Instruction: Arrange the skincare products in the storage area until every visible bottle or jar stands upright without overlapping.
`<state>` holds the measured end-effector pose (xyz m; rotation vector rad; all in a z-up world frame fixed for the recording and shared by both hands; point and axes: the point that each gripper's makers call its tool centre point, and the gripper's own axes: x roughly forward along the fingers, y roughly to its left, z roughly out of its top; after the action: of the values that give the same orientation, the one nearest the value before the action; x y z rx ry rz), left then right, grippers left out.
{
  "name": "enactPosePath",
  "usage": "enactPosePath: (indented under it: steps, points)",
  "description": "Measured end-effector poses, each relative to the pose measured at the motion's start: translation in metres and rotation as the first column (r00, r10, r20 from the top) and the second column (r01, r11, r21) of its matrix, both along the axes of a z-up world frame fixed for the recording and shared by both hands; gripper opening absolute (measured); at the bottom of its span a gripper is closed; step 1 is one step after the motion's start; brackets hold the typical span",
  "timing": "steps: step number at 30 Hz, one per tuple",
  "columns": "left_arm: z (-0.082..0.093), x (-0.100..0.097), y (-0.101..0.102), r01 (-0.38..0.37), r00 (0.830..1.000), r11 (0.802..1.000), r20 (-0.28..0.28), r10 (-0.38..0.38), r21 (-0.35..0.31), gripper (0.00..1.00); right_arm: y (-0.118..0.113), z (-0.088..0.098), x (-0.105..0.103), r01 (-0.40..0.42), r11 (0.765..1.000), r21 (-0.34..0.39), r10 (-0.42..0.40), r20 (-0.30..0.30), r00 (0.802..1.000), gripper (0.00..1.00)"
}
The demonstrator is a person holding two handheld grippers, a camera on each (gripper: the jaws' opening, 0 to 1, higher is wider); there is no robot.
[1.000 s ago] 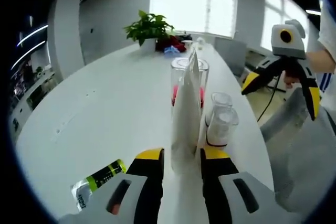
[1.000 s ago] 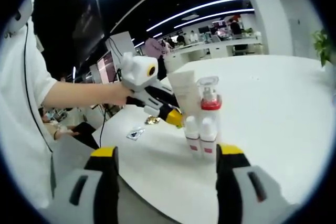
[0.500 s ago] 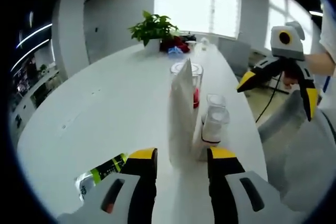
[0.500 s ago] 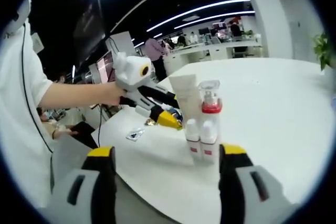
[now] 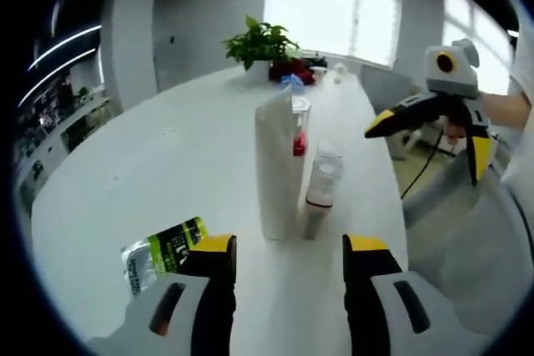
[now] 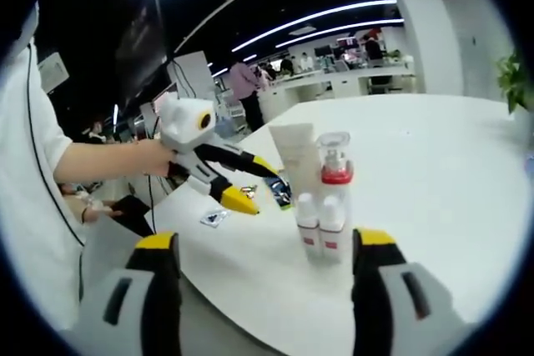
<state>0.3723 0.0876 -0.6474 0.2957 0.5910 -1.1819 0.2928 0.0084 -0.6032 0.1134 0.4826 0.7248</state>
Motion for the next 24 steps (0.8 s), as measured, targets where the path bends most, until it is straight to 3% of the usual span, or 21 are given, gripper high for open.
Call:
enactPosePath:
  steps: [16, 24]
  points:
    - [0.004, -0.03, 0.044, -0.171, 0.985, 0.985, -0.033, 0.171, -0.011, 0.61, 0.004, 0.005, -0.011, -0.007, 1.0, 0.016, 0.007, 0.012, 1.0, 0.92]
    - [0.01, -0.041, 0.072, -0.284, 0.958, 0.959, -0.041, 0.283, -0.02, 0.66, 0.009, 0.003, -0.018, -0.03, 1.0, 0.01, 0.03, 0.007, 1.0, 0.95]
